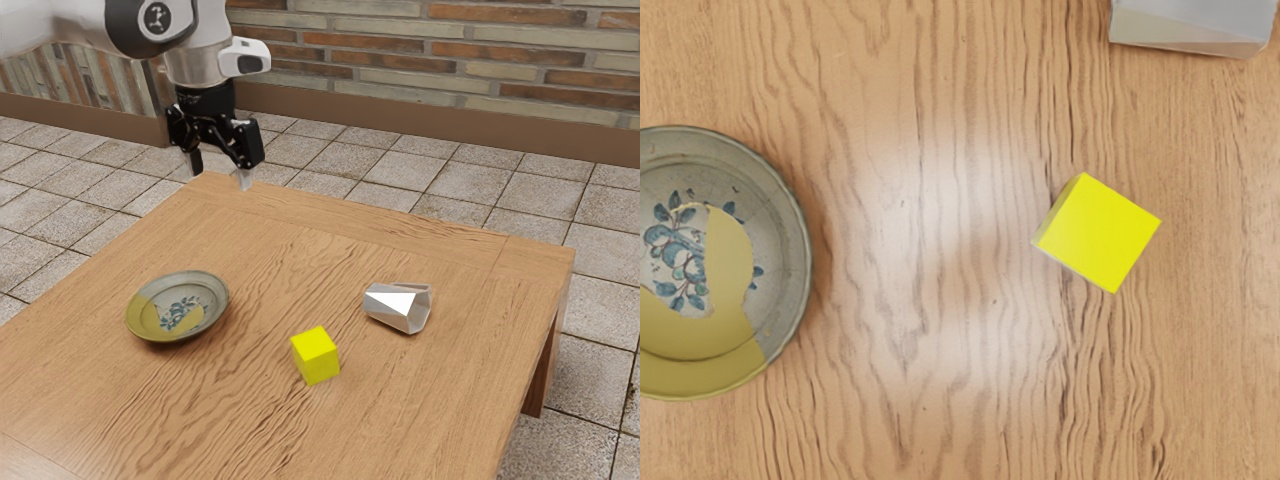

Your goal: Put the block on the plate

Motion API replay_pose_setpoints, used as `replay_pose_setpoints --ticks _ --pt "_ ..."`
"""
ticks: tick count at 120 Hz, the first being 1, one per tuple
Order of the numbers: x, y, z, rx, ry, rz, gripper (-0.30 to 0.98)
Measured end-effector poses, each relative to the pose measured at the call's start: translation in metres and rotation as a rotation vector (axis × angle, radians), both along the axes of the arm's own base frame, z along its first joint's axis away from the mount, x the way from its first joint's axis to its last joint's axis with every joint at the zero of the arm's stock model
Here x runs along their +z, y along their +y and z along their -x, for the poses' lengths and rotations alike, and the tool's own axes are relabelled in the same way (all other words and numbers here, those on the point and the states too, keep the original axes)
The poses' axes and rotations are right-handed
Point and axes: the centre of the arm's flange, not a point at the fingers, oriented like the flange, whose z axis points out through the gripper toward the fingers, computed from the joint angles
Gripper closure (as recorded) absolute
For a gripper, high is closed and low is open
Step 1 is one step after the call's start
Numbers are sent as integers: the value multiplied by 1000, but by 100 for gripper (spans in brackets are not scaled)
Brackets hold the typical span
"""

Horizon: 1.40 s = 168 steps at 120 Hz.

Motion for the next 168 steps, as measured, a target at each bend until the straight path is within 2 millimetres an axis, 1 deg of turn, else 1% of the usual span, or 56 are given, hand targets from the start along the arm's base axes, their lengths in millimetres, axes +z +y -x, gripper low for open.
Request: replay_pose_setpoints --ticks 15,28,37,43,48,55,62,67,75,80,95,103,120,139,149,168 --pt "0 -2 -3 10 -10 4 0" --pt "-4 6 -8 16 -7 -18 0" --pt "-13 12 -14 6 7 -29 0" --pt "-22 12 -19 -13 19 -30 0" --pt "-31 4 -24 -44 30 -27 0" --pt "-41 -15 -32 -107 38 -18 0" --pt "-47 -32 -36 -166 39 -13 0" --pt "-52 -39 -38 -197 43 -10 0" --pt "-64 -44 -44 -237 53 -4 0" --pt "-75 -46 -49 -261 63 1 0" --pt "-119 -59 -66 -333 100 20 0" --pt "-140 -63 -72 -362 117 29 0" --pt "-185 -66 -69 -406 142 41 0" --pt "-236 -75 -71 -439 144 69 0" --pt "-257 -77 -71 -447 139 83 0" --pt "-283 -79 -71 -451 124 110 0"
